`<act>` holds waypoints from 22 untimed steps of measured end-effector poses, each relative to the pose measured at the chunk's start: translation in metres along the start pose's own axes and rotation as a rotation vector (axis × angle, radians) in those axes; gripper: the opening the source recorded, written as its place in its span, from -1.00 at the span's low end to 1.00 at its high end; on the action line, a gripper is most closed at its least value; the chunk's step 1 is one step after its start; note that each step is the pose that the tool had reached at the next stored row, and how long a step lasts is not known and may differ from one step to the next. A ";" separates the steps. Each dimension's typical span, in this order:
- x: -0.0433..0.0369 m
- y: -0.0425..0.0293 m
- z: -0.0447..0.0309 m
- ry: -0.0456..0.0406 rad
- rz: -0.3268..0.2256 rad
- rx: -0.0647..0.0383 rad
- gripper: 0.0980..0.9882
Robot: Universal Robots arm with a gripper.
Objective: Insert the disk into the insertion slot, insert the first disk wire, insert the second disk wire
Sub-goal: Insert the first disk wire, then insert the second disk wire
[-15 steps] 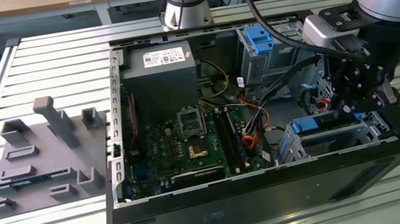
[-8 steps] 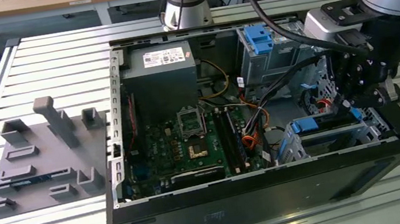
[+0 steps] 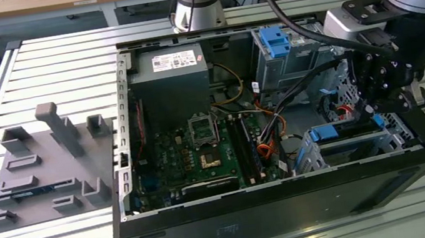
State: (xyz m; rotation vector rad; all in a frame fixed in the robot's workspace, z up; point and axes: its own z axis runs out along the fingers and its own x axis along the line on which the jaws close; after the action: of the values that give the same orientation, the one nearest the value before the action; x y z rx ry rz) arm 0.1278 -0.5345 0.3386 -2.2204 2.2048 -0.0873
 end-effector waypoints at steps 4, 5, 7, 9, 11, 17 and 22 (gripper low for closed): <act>0.0000 -0.0001 -0.0010 0.0001 0.000 0.000 -0.98; 0.0000 -0.0001 -0.0012 0.0000 0.000 0.000 -0.98; 0.0000 -0.0001 -0.0015 0.0004 0.000 0.000 -0.98; 0.0000 -0.0001 -0.0018 0.0006 0.000 0.000 -0.98; 0.0001 -0.0001 -0.0018 0.0007 0.000 0.000 -0.98; 0.0001 0.0014 -0.0020 0.0014 0.000 0.000 -0.98; 0.0000 0.0075 -0.0023 0.0013 0.000 0.001 -0.98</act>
State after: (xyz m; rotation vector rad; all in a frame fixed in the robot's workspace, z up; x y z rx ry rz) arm 0.1202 -0.5345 0.3406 -2.2205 2.2047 -0.0902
